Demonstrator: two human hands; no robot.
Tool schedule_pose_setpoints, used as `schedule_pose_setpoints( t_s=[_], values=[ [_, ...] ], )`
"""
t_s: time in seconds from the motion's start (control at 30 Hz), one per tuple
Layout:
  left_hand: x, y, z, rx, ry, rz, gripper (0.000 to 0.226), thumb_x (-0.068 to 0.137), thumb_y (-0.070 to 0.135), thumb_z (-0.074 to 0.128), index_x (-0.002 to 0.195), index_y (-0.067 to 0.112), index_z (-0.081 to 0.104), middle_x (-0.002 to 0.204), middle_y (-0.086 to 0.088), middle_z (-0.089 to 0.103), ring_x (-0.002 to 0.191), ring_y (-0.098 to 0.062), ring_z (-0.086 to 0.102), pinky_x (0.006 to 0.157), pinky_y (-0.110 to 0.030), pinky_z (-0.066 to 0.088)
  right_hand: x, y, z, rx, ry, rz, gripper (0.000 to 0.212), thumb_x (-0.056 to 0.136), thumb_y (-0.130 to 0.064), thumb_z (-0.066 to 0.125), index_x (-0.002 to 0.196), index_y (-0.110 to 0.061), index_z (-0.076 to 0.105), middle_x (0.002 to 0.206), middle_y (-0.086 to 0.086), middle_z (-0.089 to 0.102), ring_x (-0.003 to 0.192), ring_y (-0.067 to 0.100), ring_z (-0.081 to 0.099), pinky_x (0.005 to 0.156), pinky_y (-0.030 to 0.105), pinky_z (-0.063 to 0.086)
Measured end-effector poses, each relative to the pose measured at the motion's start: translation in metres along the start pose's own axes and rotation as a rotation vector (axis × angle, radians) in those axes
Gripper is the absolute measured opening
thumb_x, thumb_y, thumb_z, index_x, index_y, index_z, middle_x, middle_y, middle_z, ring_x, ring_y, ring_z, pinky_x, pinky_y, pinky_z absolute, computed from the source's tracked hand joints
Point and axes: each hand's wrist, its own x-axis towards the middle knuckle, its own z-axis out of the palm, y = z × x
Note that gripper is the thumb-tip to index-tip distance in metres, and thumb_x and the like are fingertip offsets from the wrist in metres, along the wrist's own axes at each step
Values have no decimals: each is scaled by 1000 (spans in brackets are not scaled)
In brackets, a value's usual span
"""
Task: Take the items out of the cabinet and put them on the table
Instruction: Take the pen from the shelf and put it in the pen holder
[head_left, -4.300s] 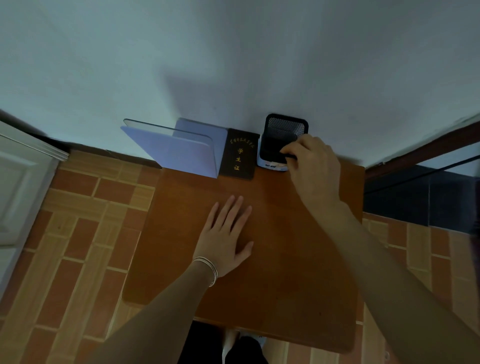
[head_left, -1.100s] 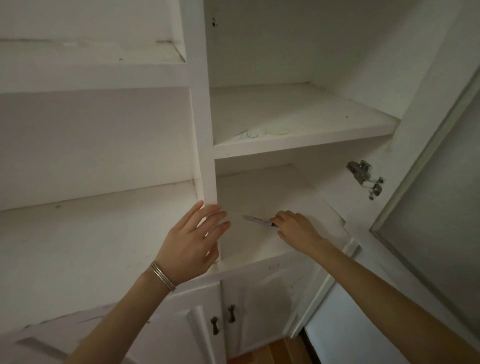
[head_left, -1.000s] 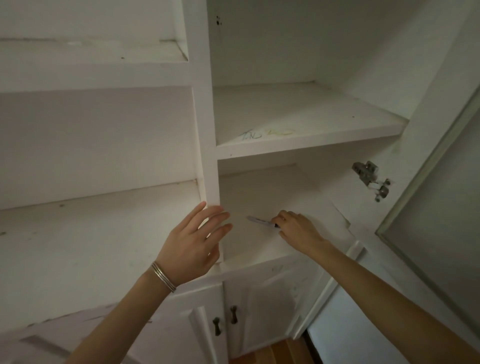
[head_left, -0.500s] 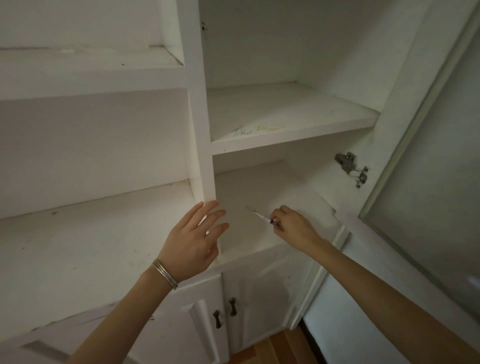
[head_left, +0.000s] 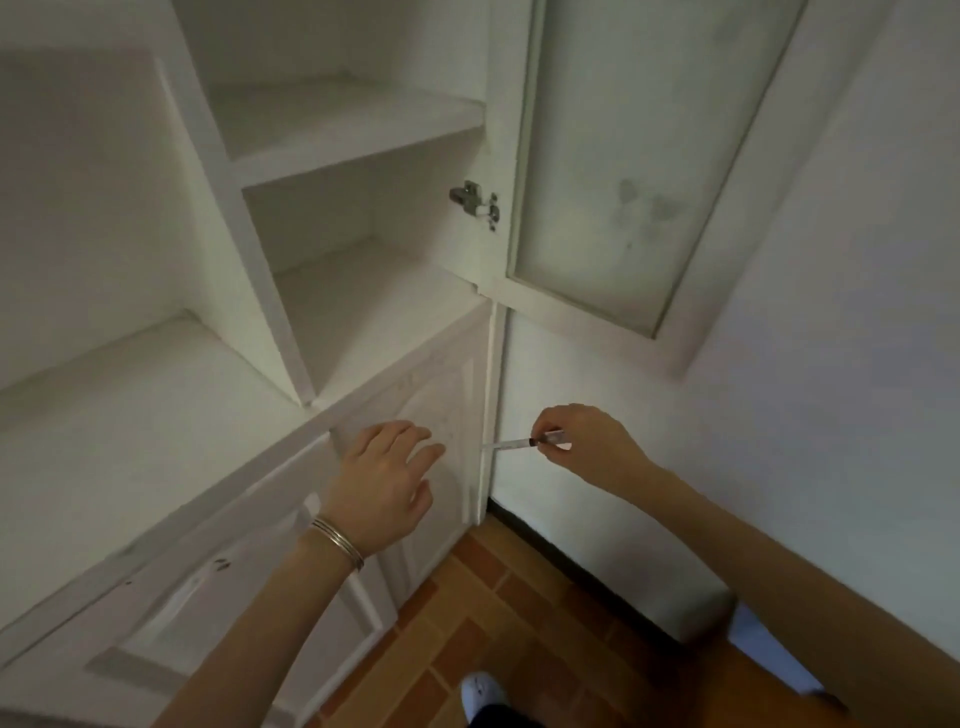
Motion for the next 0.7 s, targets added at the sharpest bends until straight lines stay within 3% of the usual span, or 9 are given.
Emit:
schedule_pose_setpoints(
  t_s=[0.13, 0.23, 0.37, 0.47, 0.57, 0.7],
  values=[
    [-16, 69, 12, -113, -94, 116, 44, 76, 32, 41, 105, 16, 69, 106, -6, 67, 100, -28, 61, 86, -39, 46, -103, 14, -14, -26, -31, 186, 6, 82, -16, 65, 86, -19, 66, 82, -3, 66, 78, 14, 59, 68, 28, 48],
    [-20, 118, 17, -173, -130, 243, 44, 75, 32, 42, 104, 17, 70, 104, -6, 68, 99, -28, 62, 84, -42, 50, -171, 26, -27, 0, -20, 352, 10, 83, -15, 65, 92, -16, 66, 87, -1, 68, 79, 12, 61, 67, 22, 43],
    [-18, 176, 23, -227, -145, 358, 35, 67, 23, 67, 102, 17, 70, 105, -6, 68, 99, -29, 63, 82, -42, 51, -244, 45, -40, 1, -3, 550, 11, 83, -14, 65, 94, -13, 64, 88, 1, 66, 79, 14, 61, 67, 25, 47],
    [-18, 221, 28, -278, -141, 434, 34, 64, 19, 73, 99, 18, 71, 104, -6, 68, 99, -29, 63, 80, -42, 52, -295, 61, -47, 0, 37, 613, 6, 84, -11, 63, 89, -8, 63, 90, 6, 65, 74, 11, 56, 66, 21, 44],
    [-17, 260, 35, -307, -153, 506, 38, 62, 18, 77, 100, 18, 70, 105, -5, 67, 101, -28, 62, 81, -41, 51, -342, 83, -54, -31, 56, 640, 5, 86, -7, 60, 91, -7, 63, 92, 10, 61, 81, 21, 58, 72, 30, 48],
    [-9, 314, 42, -317, -172, 526, 38, 60, 17, 78, 97, 17, 70, 103, -6, 67, 101, -29, 61, 80, -41, 51, -395, 118, -63, -25, 117, 715, 8, 89, -10, 58, 94, -14, 61, 98, 5, 58, 84, 18, 58, 76, 33, 51]
  ],
)
